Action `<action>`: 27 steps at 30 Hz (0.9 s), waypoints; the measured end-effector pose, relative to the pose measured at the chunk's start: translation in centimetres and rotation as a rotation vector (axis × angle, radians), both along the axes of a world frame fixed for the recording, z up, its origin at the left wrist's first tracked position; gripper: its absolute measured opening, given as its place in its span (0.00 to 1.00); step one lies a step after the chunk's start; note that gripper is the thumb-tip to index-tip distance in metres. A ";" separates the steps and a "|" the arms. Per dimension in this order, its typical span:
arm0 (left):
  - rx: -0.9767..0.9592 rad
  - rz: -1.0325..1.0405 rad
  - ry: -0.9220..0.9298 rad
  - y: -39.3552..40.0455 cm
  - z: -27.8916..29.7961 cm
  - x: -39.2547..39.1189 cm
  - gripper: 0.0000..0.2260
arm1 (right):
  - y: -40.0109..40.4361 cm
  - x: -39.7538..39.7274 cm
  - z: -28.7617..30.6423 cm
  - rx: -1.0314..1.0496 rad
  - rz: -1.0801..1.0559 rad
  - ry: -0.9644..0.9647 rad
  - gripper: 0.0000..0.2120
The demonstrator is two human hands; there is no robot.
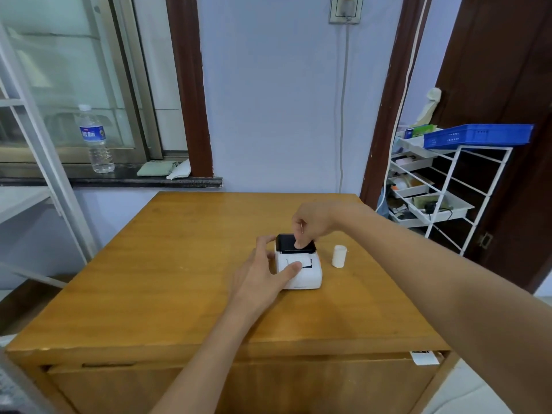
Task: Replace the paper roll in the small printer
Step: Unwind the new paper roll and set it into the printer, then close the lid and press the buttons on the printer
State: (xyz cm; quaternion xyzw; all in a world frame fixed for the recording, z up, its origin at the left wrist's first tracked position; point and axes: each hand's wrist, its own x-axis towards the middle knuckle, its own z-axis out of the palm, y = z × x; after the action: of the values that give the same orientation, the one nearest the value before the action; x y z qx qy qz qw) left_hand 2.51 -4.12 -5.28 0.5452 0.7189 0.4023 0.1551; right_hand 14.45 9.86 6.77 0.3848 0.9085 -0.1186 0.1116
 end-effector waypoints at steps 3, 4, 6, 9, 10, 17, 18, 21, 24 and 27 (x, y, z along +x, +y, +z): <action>-0.008 -0.002 -0.028 -0.2 0.1 0.2 0.37 | 0.5 -2.0 1.2 -0.068 -0.050 -0.207 0.18; -0.016 -0.005 -0.028 -0.3 0.2 0.3 0.38 | 0.6 -2.7 1.5 -0.070 -0.061 -0.271 0.20; -0.036 -0.013 -0.010 -0.3 0.2 0.5 0.41 | 0.9 -4.1 1.9 -0.060 -0.083 -0.396 0.24; -0.052 -0.014 -0.003 -0.3 0.3 0.5 0.43 | 1.0 -6.0 2.4 -0.043 -0.117 -0.533 0.26; -0.053 -0.013 -0.006 -0.3 0.3 0.5 0.43 | 0.9 -6.3 2.6 -0.023 -0.116 -0.556 0.25; -0.032 -0.010 -0.030 -0.3 0.1 0.5 0.45 | 0.6 -7.7 2.5 0.160 -0.069 -0.591 0.15; -0.031 -0.009 -0.035 -0.3 0.1 0.4 0.45 | 0.6 -7.8 2.4 0.165 -0.059 -0.597 0.15; -0.041 -0.005 -0.038 -0.2 0.3 0.3 0.46 | 0.8 -7.5 2.6 0.107 -0.044 -0.597 0.17; -0.057 -0.010 -0.019 -0.4 0.5 0.4 0.45 | 1.3 -6.2 2.4 -0.009 -0.083 -0.541 0.26; -0.078 -0.020 0.014 -0.5 0.6 0.4 0.44 | 1.4 -3.9 1.7 -0.037 -0.077 -0.360 0.20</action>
State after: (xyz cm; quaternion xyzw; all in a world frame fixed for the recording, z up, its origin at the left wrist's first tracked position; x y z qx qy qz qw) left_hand 2.89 -4.64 -4.72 0.5487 0.7297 0.3685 0.1752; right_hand 10.52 11.27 8.44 0.4321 0.8561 -0.0686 0.2750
